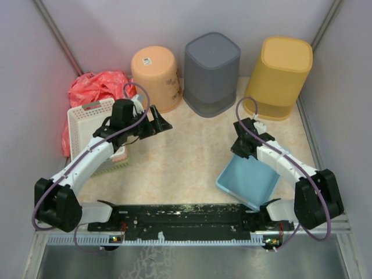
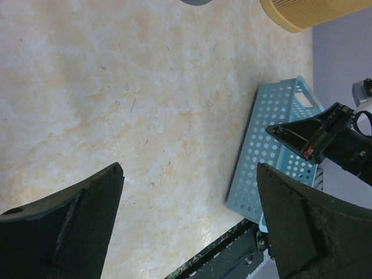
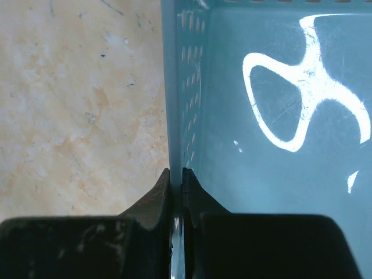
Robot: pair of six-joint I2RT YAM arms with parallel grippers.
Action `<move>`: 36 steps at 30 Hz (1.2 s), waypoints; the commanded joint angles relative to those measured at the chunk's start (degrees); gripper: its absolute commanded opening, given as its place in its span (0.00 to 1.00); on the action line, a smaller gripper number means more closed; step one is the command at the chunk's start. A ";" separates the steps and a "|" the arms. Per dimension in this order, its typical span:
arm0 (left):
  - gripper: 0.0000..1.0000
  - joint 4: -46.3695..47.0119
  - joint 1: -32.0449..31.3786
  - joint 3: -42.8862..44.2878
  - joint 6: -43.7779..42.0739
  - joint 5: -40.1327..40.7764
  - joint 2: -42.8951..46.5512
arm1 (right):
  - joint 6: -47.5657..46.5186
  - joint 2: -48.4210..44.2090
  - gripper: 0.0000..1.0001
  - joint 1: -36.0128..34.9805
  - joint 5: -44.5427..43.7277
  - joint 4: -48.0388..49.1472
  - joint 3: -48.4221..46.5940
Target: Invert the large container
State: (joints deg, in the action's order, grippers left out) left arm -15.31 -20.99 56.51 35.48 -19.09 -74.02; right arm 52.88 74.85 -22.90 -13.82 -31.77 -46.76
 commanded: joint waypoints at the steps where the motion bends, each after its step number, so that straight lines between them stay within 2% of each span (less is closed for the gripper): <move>1: 1.00 -2.77 0.20 4.59 -3.31 1.27 0.56 | -3.93 -6.14 0.00 -2.14 3.99 4.17 -4.43; 7: 1.00 -8.27 1.91 11.56 -6.51 3.35 2.08 | -7.26 -14.10 0.00 -2.51 20.04 21.54 -3.36; 11: 1.00 -13.51 3.46 17.45 -8.00 4.66 2.45 | -3.14 -11.12 0.00 -2.51 35.02 36.71 -2.42; 13: 1.00 -15.52 4.18 20.15 -8.75 5.85 3.04 | 3.57 -8.26 0.00 -2.55 43.37 50.82 -0.39; 16: 1.00 -16.60 5.08 22.96 -9.20 8.39 4.89 | 17.03 -3.36 0.00 -3.10 50.02 77.39 3.14; 20: 1.00 -16.58 5.95 24.34 -9.24 12.37 7.52 | 36.70 6.13 0.00 -3.32 52.44 109.30 4.52; 23: 1.00 -16.32 6.14 24.03 -9.46 12.83 8.40 | 50.30 15.06 0.00 -3.34 50.97 128.51 5.27; 25: 1.00 -16.31 6.18 23.72 -9.47 12.21 8.23 | 52.90 19.00 0.00 -3.38 51.84 130.63 6.05; 36: 1.00 -15.62 6.27 21.71 -9.33 9.84 7.40 | 49.06 24.93 0.00 -1.71 55.21 130.51 18.72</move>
State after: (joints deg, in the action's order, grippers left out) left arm -30.72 -15.09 78.56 26.94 -8.29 -66.39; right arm 101.32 99.04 -25.61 39.38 85.34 -31.31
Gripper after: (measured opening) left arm 0.996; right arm 0.040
